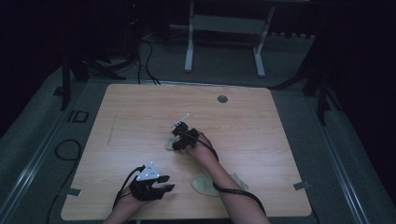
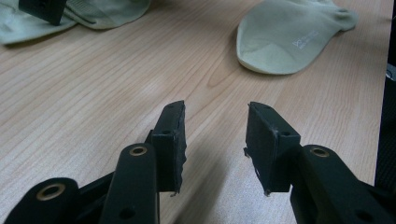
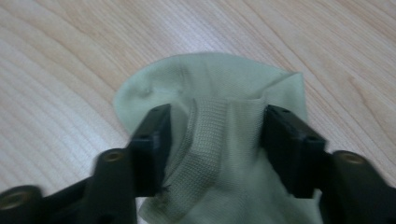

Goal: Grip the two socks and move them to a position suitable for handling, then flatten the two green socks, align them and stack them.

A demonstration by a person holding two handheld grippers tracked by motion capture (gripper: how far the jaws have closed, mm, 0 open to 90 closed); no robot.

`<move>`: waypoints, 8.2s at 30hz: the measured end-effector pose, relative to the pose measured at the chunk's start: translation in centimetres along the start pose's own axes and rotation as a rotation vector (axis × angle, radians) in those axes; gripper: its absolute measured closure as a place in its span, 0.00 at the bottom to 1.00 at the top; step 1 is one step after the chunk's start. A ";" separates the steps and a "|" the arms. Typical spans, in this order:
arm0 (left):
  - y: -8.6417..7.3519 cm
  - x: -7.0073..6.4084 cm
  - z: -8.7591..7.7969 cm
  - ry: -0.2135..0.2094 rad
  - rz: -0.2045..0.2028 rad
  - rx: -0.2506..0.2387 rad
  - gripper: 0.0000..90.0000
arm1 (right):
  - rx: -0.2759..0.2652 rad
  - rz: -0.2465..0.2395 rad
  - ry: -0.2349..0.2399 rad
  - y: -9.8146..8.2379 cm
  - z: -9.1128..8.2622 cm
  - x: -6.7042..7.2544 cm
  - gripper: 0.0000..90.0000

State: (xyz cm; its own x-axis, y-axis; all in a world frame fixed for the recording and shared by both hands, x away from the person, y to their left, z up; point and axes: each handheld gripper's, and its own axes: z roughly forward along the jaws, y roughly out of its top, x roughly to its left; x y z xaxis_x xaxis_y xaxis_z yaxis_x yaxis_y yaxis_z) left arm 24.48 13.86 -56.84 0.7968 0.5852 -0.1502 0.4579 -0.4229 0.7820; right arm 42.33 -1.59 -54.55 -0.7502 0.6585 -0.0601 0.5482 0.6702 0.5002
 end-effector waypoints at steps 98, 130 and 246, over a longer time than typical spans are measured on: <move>11.3 3.6 12.5 0.156 0.187 0.158 0.98 | -0.163 0.203 -0.048 -13.3 -13.7 -6.6 0.95; 11.1 3.5 9.2 0.100 0.051 0.118 0.52 | -0.120 0.319 -0.058 -18.8 -13.7 -10.2 0.67; 14.2 5.9 10.5 0.030 -0.026 0.225 0.66 | -0.043 0.345 -0.063 -17.8 -11.4 -13.6 0.69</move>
State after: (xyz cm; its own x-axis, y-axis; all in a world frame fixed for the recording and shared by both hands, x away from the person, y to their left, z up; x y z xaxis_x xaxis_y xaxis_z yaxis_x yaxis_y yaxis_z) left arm 39.77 4.05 -52.96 0.7731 0.6168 -0.1483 0.5573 -0.5487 0.6232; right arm 38.55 -26.35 -52.79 -0.4986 0.8643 0.0663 0.7481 0.3904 0.5365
